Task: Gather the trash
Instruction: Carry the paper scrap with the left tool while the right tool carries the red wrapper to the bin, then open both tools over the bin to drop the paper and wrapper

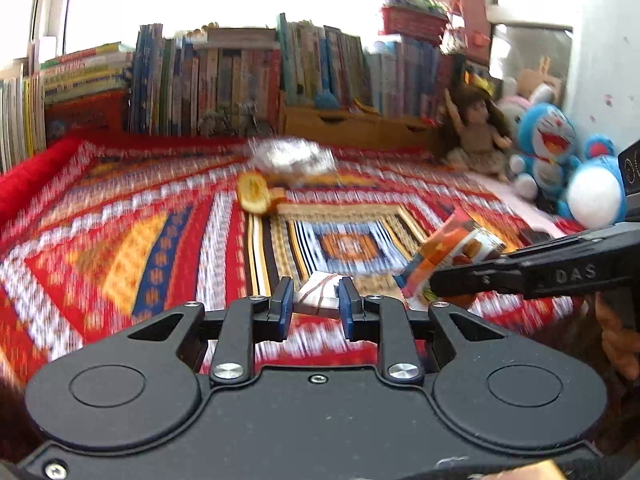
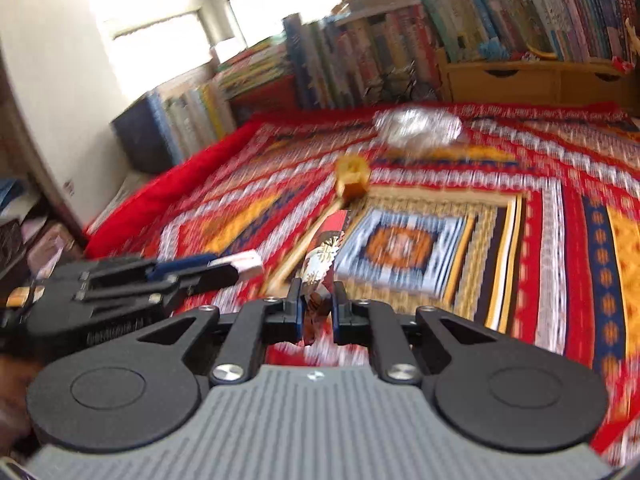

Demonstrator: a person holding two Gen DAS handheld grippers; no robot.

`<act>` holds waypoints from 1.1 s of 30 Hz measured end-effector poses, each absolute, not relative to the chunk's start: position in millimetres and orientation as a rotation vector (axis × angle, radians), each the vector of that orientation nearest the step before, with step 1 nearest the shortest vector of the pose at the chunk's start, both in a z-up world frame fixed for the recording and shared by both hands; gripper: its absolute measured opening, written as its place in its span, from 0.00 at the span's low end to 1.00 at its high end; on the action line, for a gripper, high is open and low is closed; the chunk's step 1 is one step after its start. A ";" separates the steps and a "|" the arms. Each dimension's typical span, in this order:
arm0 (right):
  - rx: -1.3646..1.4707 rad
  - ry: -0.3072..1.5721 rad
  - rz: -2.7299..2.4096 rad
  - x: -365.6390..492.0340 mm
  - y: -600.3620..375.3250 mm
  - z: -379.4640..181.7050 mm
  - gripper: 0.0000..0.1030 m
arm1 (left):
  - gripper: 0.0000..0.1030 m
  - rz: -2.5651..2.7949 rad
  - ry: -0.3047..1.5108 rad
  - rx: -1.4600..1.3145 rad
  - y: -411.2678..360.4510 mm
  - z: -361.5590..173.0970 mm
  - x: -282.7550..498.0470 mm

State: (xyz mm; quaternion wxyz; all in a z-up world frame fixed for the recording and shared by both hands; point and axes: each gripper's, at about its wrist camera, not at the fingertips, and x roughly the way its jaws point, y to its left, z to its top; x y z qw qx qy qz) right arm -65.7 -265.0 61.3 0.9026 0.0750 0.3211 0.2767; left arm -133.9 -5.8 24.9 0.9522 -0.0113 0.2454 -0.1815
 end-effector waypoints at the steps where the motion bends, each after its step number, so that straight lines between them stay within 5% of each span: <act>1: 0.147 0.676 0.582 -76.4 -267.0 56.3 0.16 | 0.22 -0.377 0.517 -0.019 -5.8 19.9 -142.1; 12: 0.030 0.863 0.635 -149.0 -260.4 -28.7 0.17 | 0.22 -0.354 0.843 -0.053 -7.0 -77.5 -190.7; 24: 0.118 1.198 0.548 -140.5 -244.0 -165.5 0.17 | 0.22 -0.179 1.176 -0.128 -22.1 -211.6 -168.8; 33: 0.166 1.316 0.491 -136.6 -235.1 -224.6 0.18 | 0.22 -0.110 1.287 -0.129 -25.0 -263.3 -160.1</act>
